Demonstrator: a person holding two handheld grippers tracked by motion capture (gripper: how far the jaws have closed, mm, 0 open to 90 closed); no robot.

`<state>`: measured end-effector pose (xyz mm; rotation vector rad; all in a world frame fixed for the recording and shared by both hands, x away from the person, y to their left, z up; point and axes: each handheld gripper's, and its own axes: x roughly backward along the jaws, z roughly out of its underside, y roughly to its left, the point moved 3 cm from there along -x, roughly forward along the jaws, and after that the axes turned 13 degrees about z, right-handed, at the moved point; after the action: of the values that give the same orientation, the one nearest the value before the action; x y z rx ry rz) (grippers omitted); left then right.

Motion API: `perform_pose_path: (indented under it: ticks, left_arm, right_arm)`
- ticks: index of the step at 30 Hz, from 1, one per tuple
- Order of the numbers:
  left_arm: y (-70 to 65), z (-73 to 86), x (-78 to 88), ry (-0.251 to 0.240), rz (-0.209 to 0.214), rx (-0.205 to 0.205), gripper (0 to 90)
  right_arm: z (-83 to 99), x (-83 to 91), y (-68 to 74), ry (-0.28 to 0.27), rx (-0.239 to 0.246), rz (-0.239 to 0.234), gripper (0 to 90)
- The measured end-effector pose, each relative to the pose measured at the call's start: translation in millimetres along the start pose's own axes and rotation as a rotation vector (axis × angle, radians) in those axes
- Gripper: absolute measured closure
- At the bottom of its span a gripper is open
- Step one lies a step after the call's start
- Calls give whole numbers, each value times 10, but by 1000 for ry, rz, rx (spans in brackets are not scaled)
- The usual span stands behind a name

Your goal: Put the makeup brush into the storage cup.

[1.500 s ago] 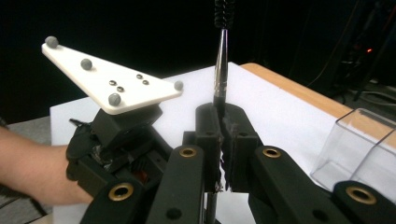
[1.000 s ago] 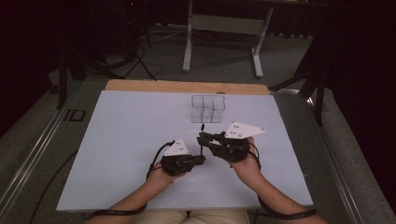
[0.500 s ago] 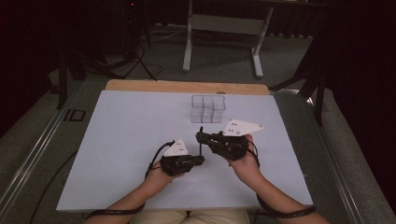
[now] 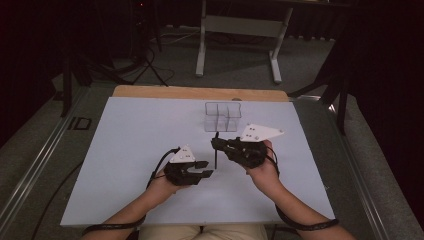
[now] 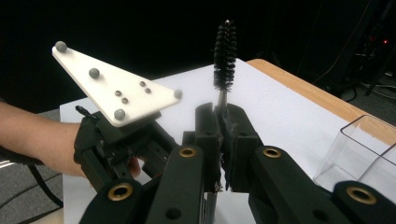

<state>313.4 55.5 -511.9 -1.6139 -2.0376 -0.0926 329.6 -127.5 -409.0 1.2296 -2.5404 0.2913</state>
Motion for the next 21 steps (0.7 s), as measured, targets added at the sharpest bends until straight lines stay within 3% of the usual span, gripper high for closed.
perform_pose_path:
  ticks: [8, 13, 17, 19, 21]
  left_arm:
    - [8, 58, 203, 3, -20, 39, 306]
    - [-7, 93, 315, 1, -33, 41, 252]
    - [1, 130, 397, -20, -44, 67, 185]
    - [3, 157, 444, -22, -15, 69, 72]
    - [10, 192, 505, -26, -10, 87, 62]
  right_arm:
    - [-91, 11, -92, -15, -9, 12, 858]
    - [-158, 7, -136, -25, -4, 24, 858]
    - [-212, -7, -170, -33, 5, 36, 858]
    - [-256, -20, -210, -40, 0, 43, 858]
    - [-296, -24, -239, -43, -7, 44, 858]
